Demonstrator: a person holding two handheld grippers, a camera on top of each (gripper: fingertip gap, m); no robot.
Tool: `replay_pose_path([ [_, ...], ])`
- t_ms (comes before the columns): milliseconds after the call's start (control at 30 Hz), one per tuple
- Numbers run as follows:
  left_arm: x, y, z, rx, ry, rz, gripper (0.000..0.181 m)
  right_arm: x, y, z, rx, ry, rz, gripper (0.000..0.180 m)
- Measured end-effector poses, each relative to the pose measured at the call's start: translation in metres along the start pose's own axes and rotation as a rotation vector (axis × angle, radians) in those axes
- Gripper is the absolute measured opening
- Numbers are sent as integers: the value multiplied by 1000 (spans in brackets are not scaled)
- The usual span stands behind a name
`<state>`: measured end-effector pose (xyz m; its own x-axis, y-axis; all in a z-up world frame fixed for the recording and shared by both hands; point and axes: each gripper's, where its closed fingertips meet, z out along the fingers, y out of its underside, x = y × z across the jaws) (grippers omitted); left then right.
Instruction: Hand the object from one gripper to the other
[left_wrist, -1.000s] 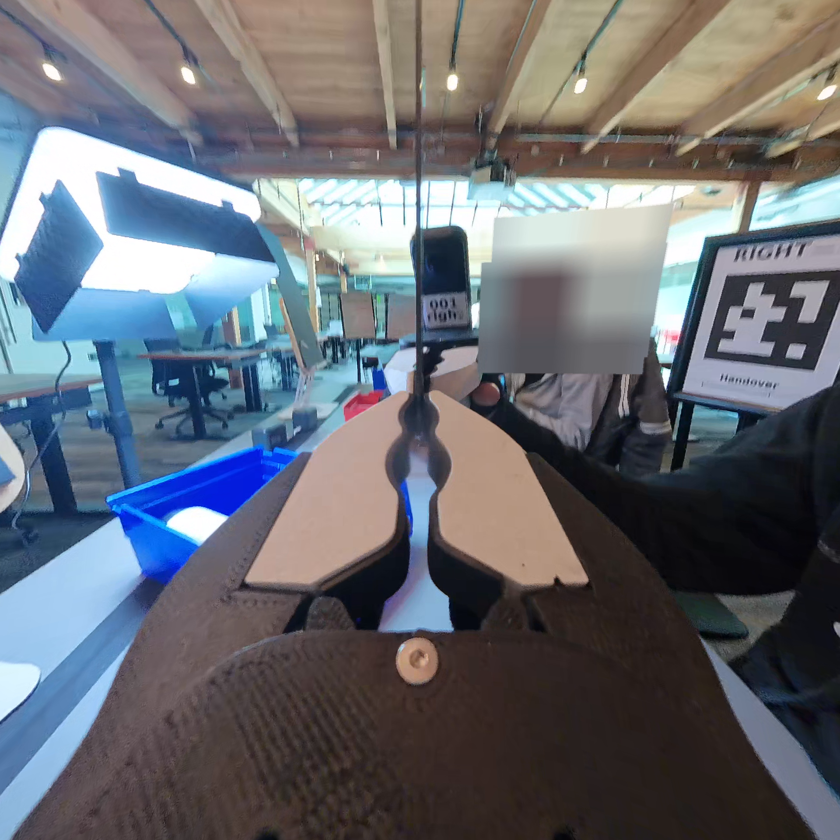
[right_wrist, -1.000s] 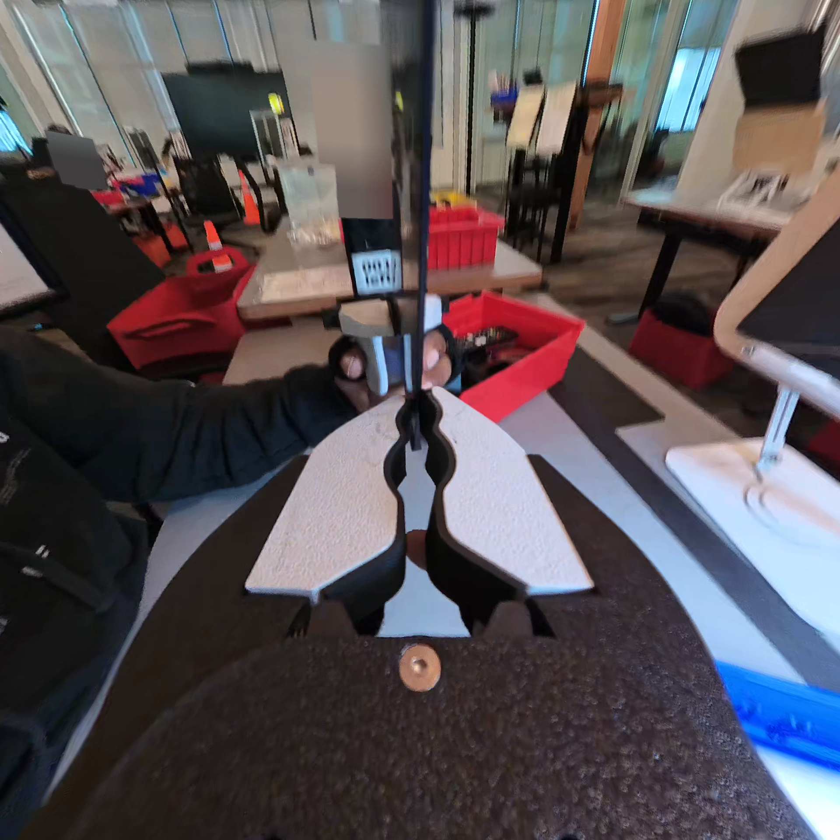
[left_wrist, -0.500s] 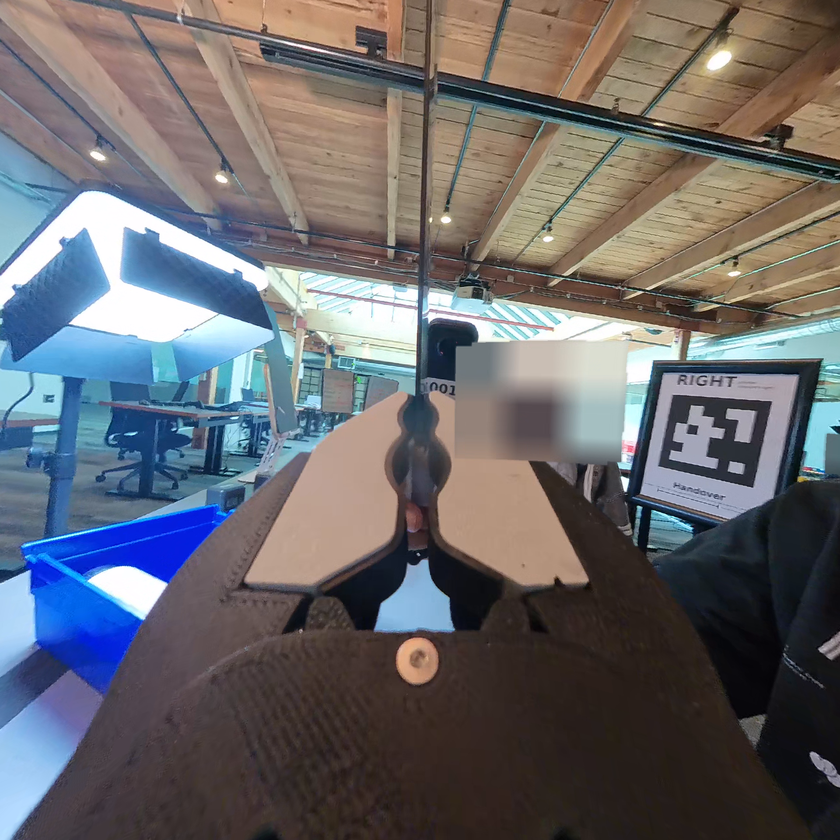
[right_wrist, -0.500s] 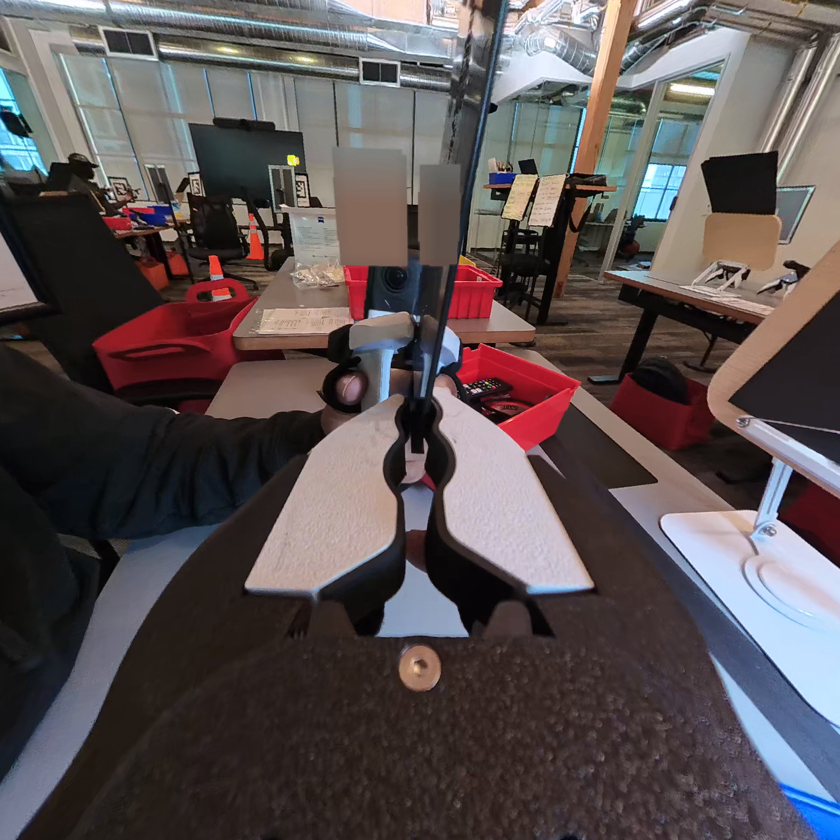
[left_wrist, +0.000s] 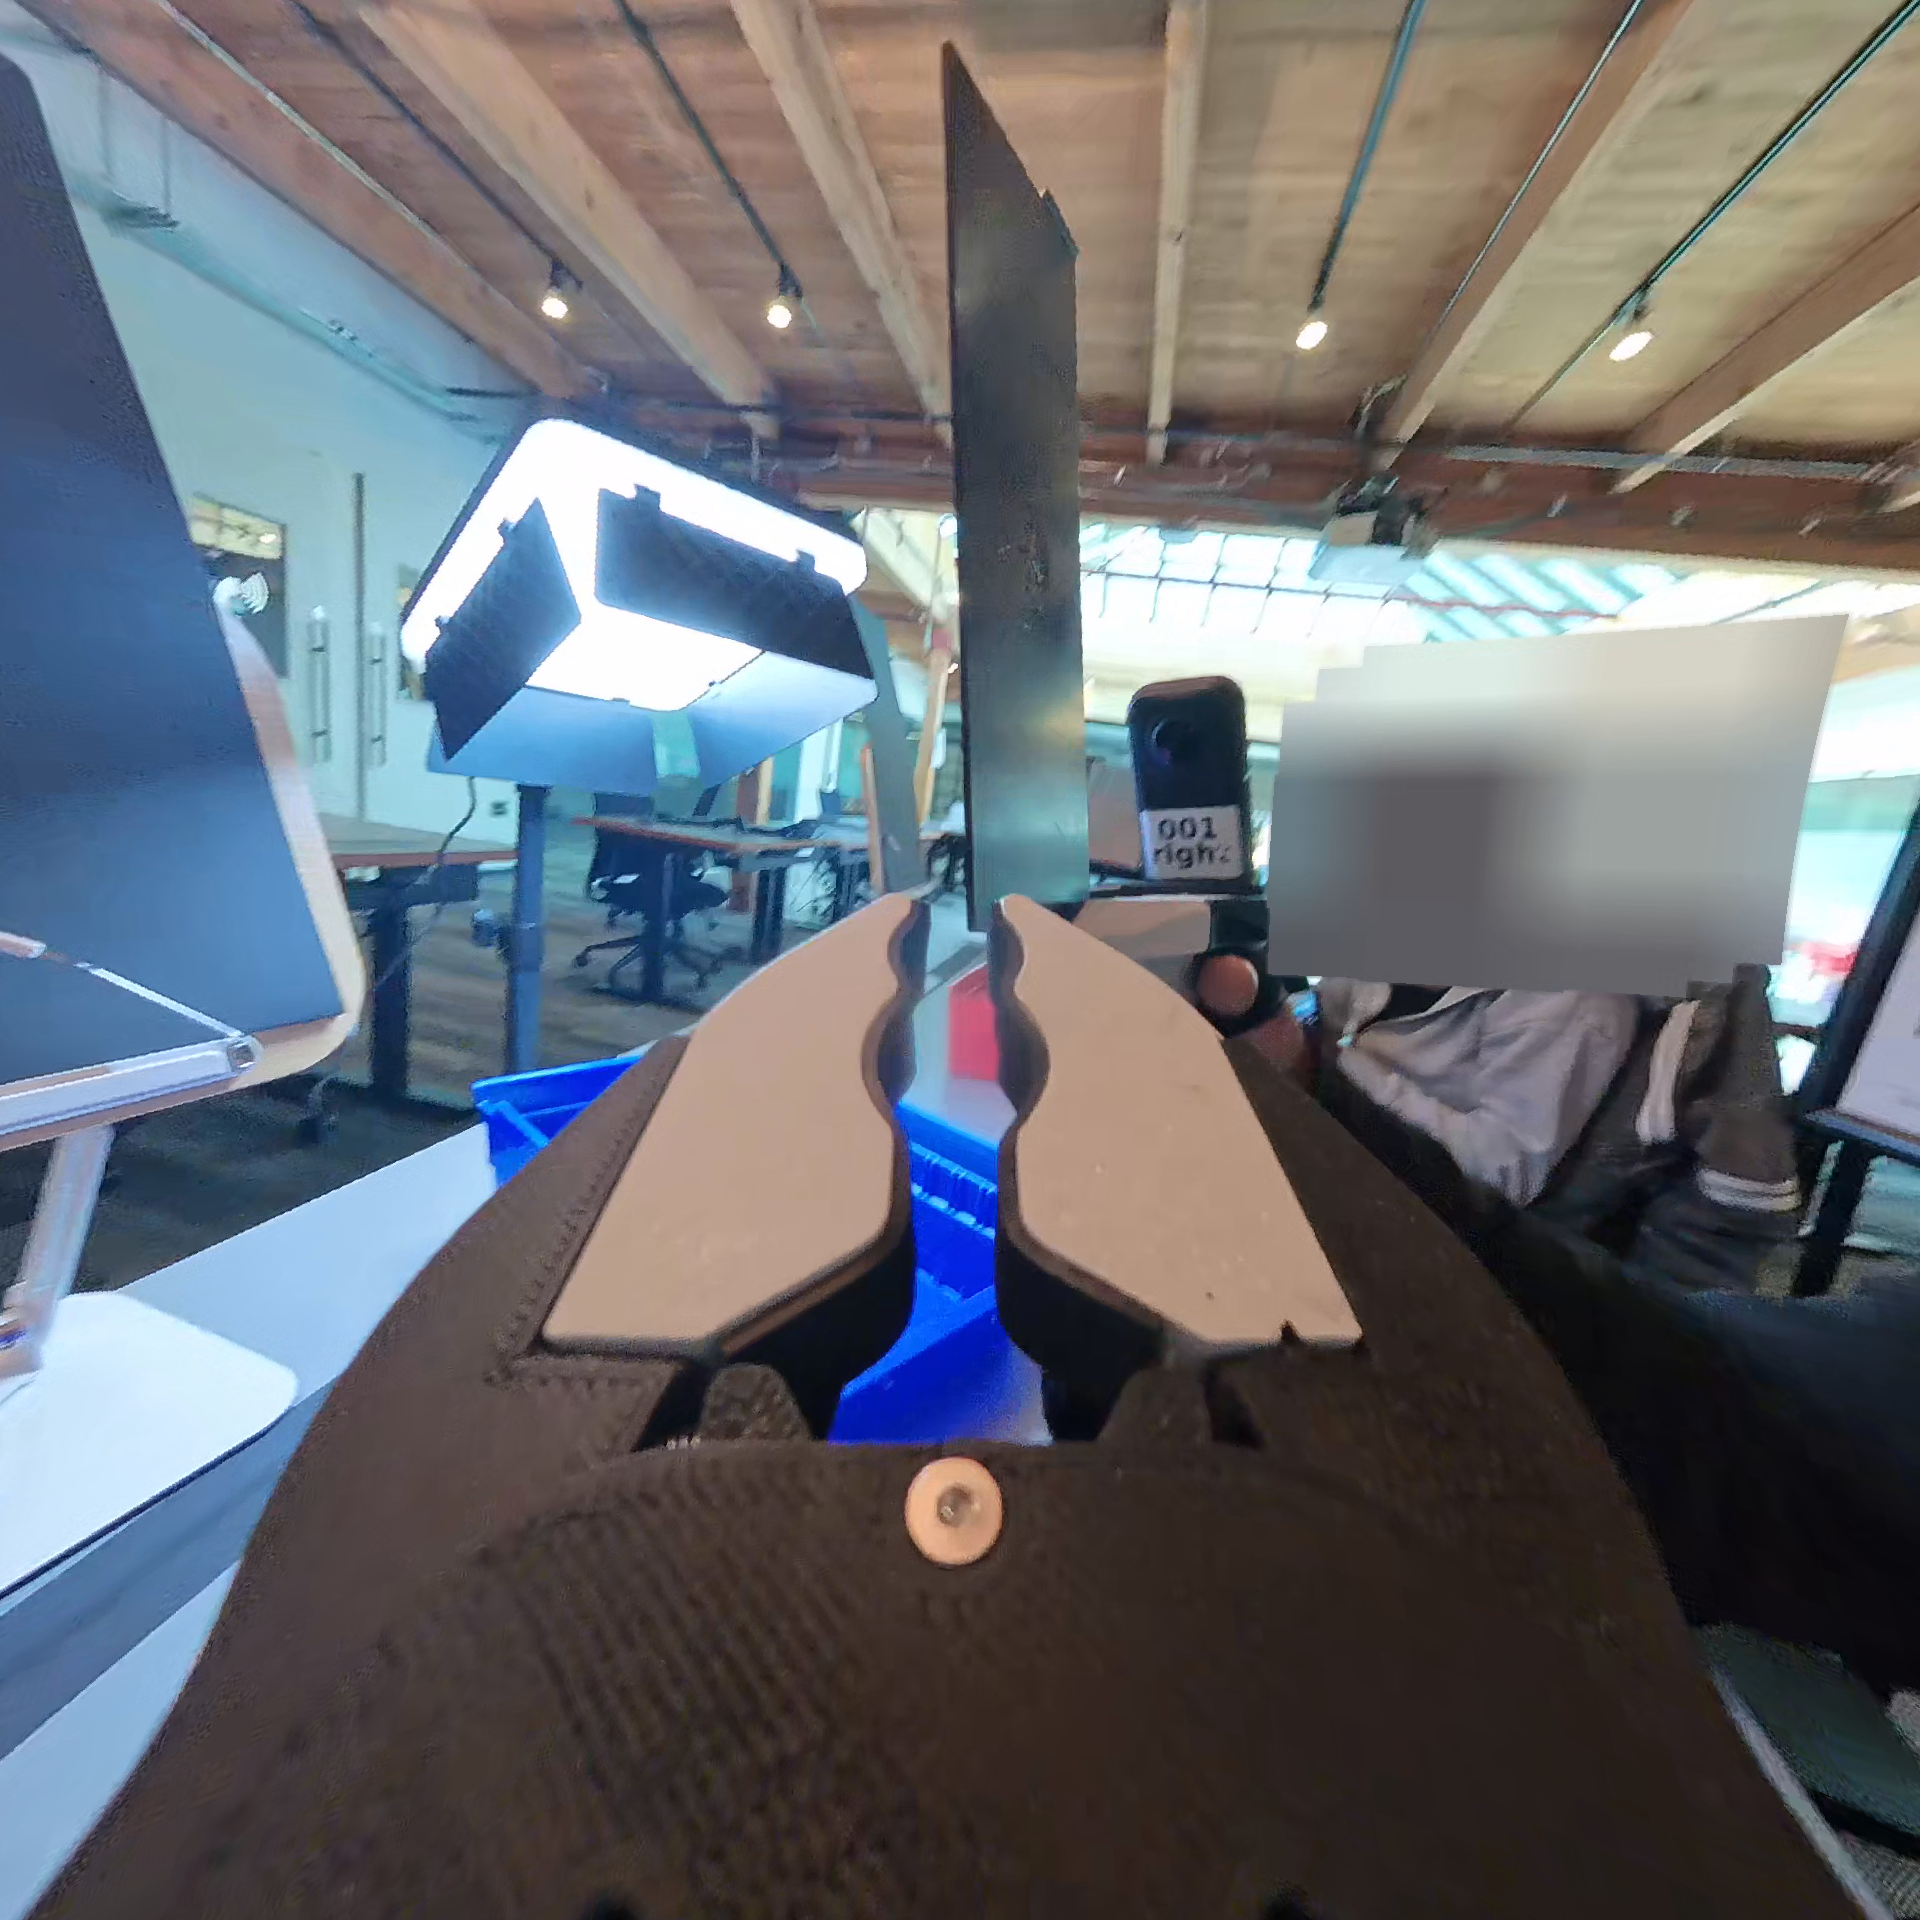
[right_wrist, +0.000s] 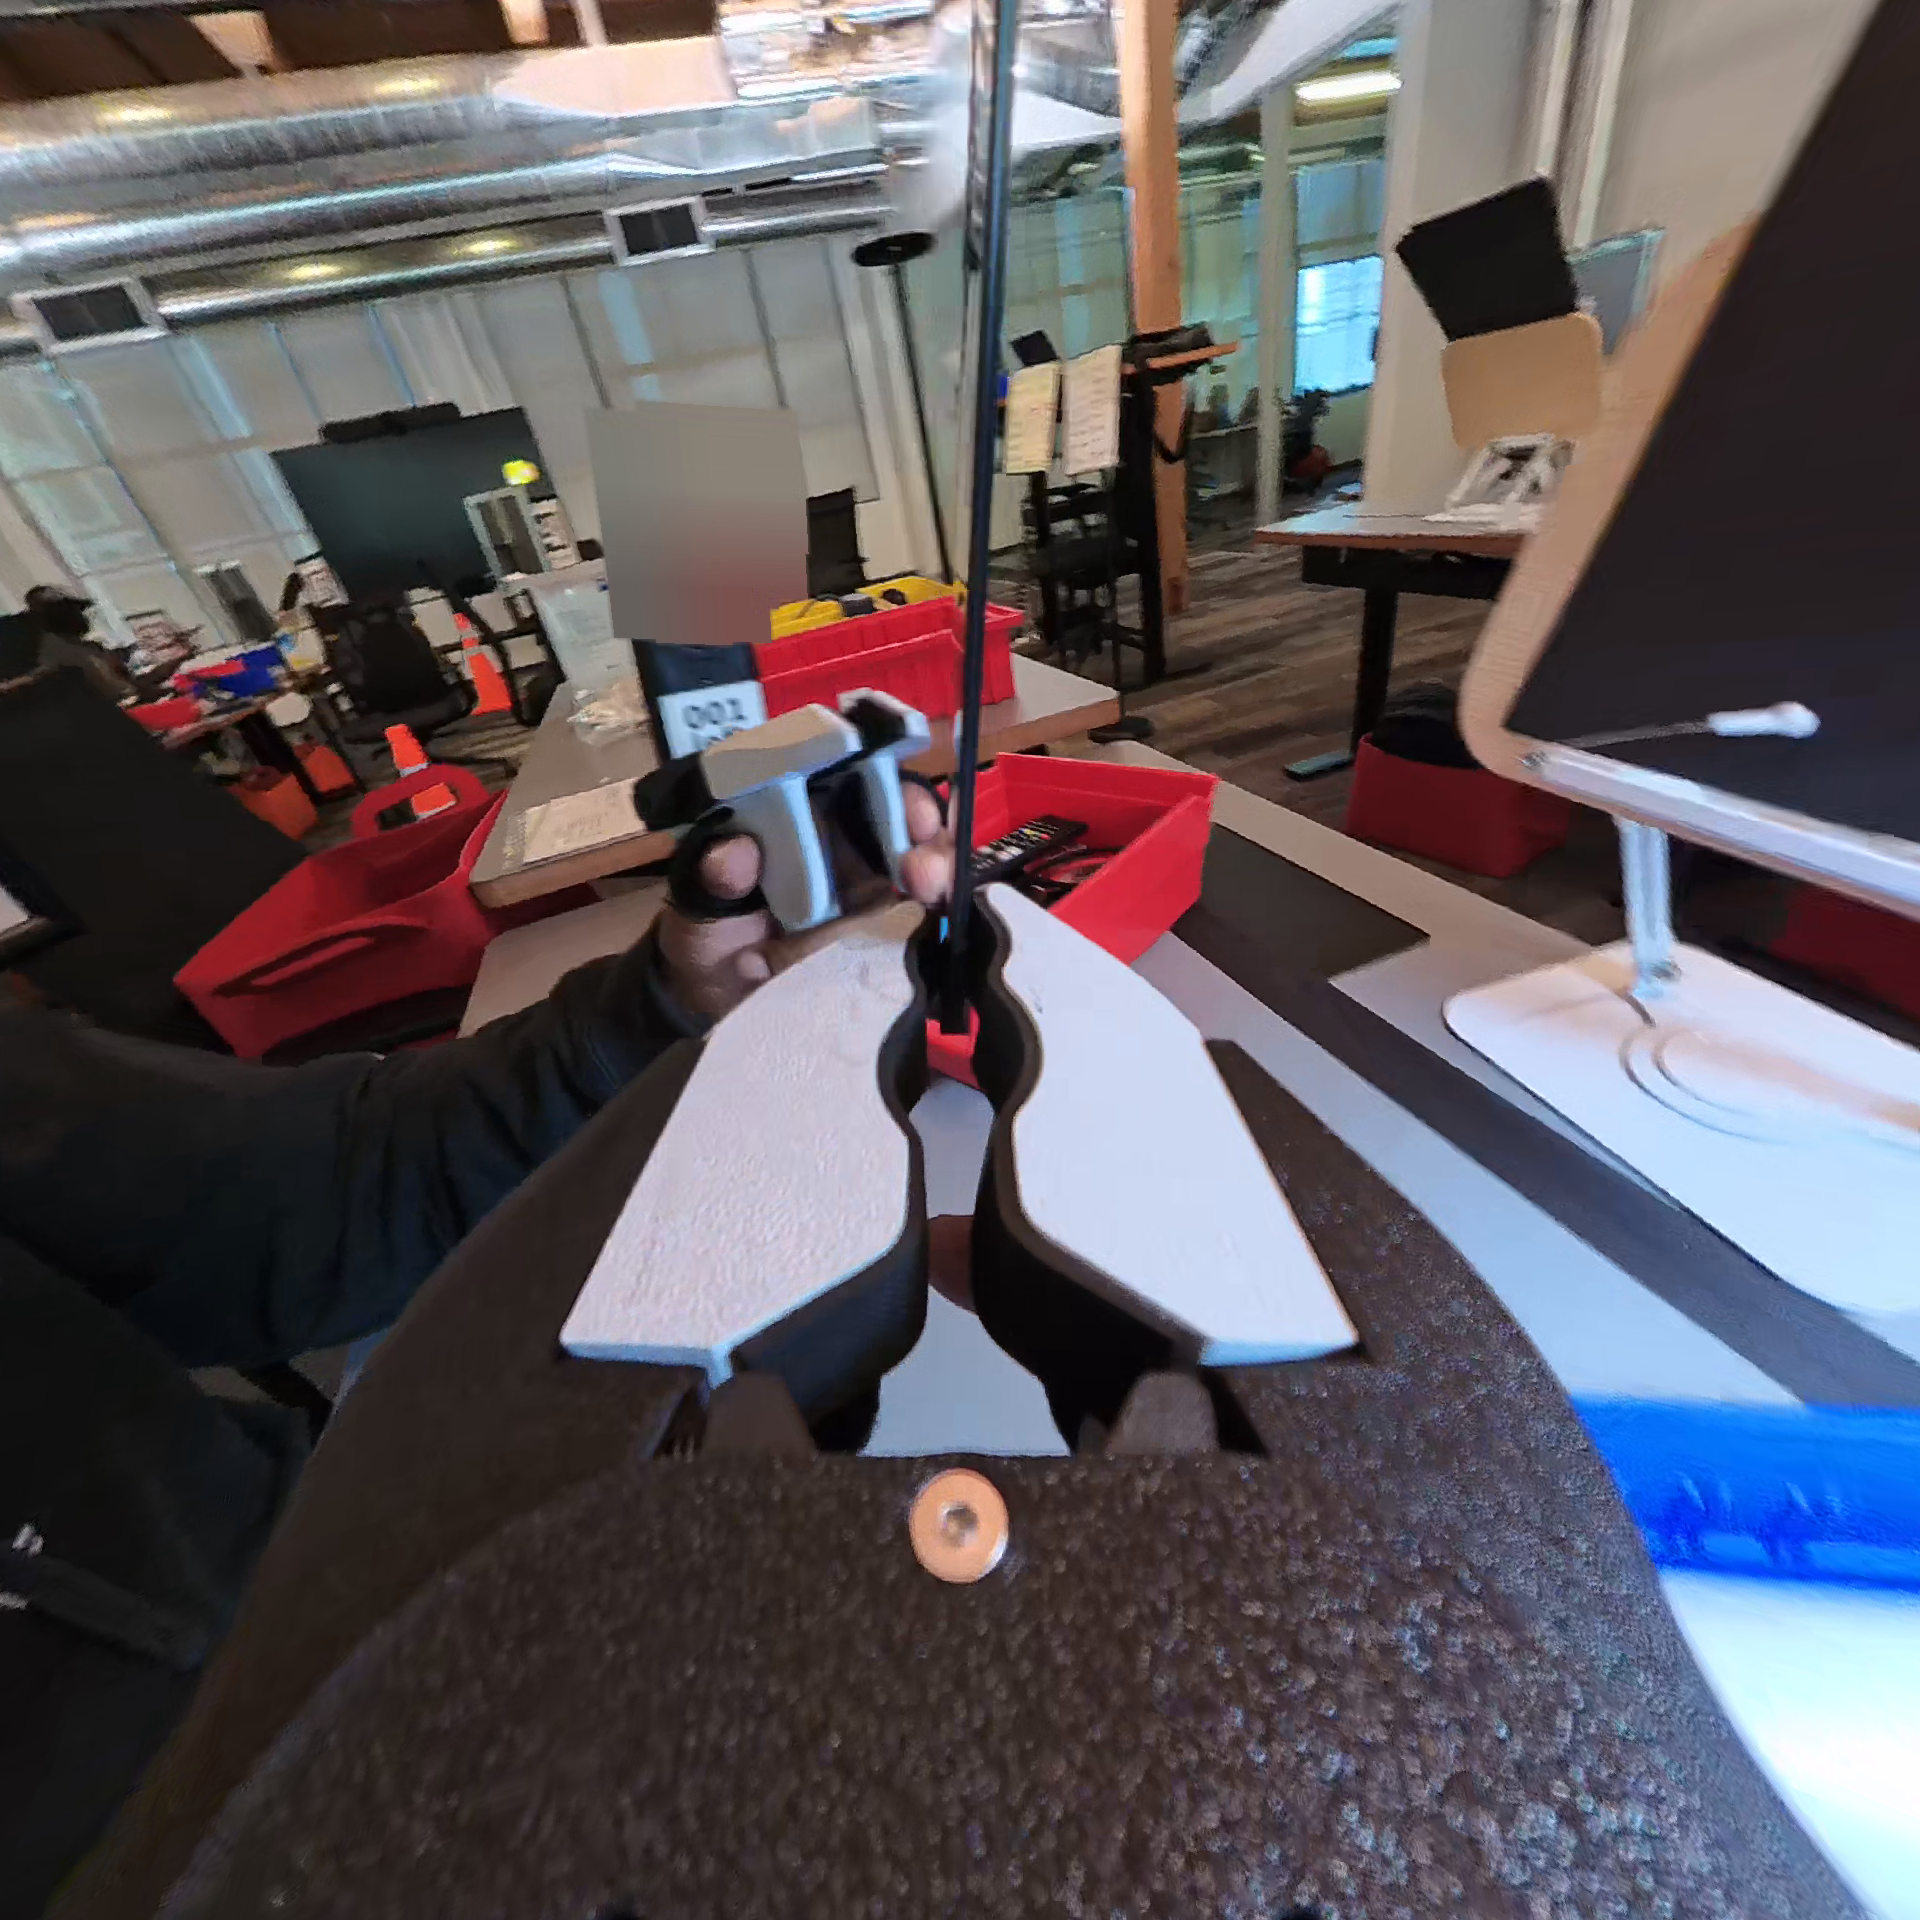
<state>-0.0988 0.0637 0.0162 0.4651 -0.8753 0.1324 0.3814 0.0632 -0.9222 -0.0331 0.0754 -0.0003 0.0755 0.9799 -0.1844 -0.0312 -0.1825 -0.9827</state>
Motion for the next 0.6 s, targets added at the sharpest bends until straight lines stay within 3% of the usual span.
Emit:
replay_pose_path([
  [100,13,22,16,-198,-33,104,10,20,12,-41,-27,117,69,4],
  [200,59,59,49,-461,66,207,8,37,38,-90,-33,217,200,4],
  [333,107,84,106,-564,180,263,6,55,85,-137,-41,345,370,4],
  [467,92,119,139,-671,181,235,11,68,116,-169,-33,441,523,4],
  [600,62,167,146,-787,153,258,17,77,132,-189,-23,474,646,5],
])
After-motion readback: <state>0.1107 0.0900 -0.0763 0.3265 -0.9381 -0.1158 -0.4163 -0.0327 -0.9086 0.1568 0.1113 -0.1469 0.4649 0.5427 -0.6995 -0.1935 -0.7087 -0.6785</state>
